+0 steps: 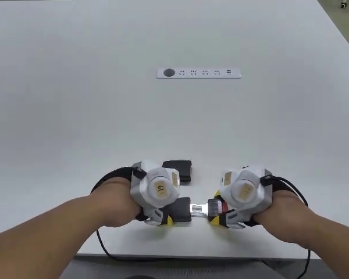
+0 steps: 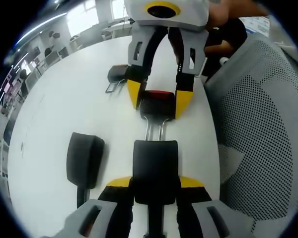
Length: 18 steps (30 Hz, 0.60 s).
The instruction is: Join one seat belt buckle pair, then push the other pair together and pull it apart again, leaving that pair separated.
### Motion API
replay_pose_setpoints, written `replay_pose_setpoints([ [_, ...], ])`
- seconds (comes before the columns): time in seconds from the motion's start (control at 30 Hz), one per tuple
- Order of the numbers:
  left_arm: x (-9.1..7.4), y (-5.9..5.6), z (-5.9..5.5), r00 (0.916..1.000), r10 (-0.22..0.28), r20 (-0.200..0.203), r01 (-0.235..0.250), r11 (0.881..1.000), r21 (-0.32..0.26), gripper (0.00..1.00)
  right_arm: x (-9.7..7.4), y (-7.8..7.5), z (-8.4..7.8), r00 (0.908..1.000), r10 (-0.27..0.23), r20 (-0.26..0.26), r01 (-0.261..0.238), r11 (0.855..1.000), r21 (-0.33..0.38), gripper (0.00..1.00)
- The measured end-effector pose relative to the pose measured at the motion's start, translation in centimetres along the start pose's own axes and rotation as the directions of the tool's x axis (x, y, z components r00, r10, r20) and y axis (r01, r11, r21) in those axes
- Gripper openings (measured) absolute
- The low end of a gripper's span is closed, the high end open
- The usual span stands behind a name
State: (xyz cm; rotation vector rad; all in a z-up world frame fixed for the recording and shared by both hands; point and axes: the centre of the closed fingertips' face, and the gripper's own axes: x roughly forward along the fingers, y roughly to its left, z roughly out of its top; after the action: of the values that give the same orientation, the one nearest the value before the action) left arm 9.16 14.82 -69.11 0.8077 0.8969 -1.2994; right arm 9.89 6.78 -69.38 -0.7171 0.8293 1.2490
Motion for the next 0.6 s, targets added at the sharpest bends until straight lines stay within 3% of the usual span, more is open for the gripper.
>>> replay_pose_setpoints([
  [0.6, -0.01, 0.01, -0.04, 0.9999, -0.006, -0.014, 0.006, 1.000, 0.004, 0.34, 0.01, -0.08, 0.14, 1.0000, -0.009, 0.003, 0.009, 1.000, -0.015, 0.35],
])
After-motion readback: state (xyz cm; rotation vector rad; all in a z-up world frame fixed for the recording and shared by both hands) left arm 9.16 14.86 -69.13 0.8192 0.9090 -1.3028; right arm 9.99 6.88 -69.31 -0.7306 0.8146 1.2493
